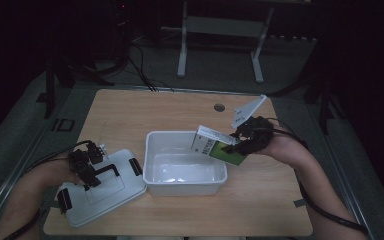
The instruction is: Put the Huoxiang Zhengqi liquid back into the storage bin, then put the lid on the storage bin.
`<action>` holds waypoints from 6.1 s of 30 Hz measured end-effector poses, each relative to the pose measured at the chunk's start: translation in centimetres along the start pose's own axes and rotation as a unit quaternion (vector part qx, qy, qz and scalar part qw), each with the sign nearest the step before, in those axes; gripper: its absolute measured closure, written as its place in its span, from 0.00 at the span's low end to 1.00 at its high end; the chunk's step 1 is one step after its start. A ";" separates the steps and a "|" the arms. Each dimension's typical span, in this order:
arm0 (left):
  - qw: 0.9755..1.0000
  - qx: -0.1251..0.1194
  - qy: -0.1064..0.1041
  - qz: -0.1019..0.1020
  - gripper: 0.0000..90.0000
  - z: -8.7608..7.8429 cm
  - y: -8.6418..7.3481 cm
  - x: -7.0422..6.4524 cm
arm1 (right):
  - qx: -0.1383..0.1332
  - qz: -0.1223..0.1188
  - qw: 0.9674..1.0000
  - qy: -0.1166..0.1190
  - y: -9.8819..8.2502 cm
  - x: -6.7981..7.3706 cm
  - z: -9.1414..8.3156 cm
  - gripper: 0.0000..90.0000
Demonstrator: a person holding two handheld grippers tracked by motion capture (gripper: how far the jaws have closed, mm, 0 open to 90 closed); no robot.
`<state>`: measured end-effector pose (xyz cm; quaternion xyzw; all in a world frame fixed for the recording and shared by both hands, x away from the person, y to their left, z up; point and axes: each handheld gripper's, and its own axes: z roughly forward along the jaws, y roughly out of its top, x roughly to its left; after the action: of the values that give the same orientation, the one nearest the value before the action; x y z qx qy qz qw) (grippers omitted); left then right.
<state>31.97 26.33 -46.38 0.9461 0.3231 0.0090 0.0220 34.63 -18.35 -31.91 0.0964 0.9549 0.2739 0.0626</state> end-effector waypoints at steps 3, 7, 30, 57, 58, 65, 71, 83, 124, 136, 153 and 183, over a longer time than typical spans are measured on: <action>1.000 0.000 -0.002 -0.001 0.50 0.1 -0.1 0.1 | 0.004 -0.016 1.000 0.010 0.8 0.4 0.7 0.71; 1.000 -0.001 -0.002 -0.002 0.50 0.2 -0.3 0.1 | 0.006 -0.029 0.999 0.020 1.8 0.8 1.6 0.71; 1.000 0.002 -0.005 -0.005 0.50 0.4 -0.7 0.2 | 0.027 -0.110 0.989 0.090 2.2 1.7 7.3 0.71; 1.000 0.003 -0.007 -0.003 0.50 0.6 -0.1 0.2 | 0.075 -0.100 0.984 0.128 0.2 1.1 13.4 0.71; 1.000 0.004 -0.006 -0.002 0.50 0.6 -0.1 0.2 | 0.076 -0.102 0.984 0.127 0.2 1.1 13.6 0.71; 1.000 0.003 -0.007 -0.004 0.50 0.8 -0.2 0.2 | 0.098 -0.096 0.981 0.136 0.3 1.0 14.8 0.71; 1.000 0.002 -0.007 -0.003 0.50 0.7 -0.2 0.2 | 0.128 -0.094 0.978 0.136 0.4 1.0 16.0 0.70; 1.000 0.000 -0.008 -0.002 0.50 0.6 -0.3 0.2 | 0.138 -0.089 0.978 0.126 0.5 1.0 16.4 0.66; 1.000 0.005 -0.011 0.008 0.51 0.8 0.1 -0.1 | -0.050 0.022 0.997 0.061 -3.3 -2.0 7.5 0.35; 1.000 0.003 -0.017 0.008 0.52 0.5 0.0 -0.1 | -0.102 0.077 0.992 0.000 -6.1 -3.2 6.3 0.18; 1.000 -0.003 -0.025 0.013 0.55 0.5 -0.1 -0.1 | -0.145 0.139 0.977 -0.077 -11.1 -4.4 5.9 0.16; 0.999 -0.033 -0.011 0.027 0.83 0.0 0.8 -0.3 | -0.158 0.192 0.963 -0.100 -17.6 -3.1 10.4 0.16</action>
<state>32.27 25.53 -46.34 0.9533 0.2963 0.0098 0.0568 36.78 -28.35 -49.83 0.2942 0.8519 0.4167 0.1185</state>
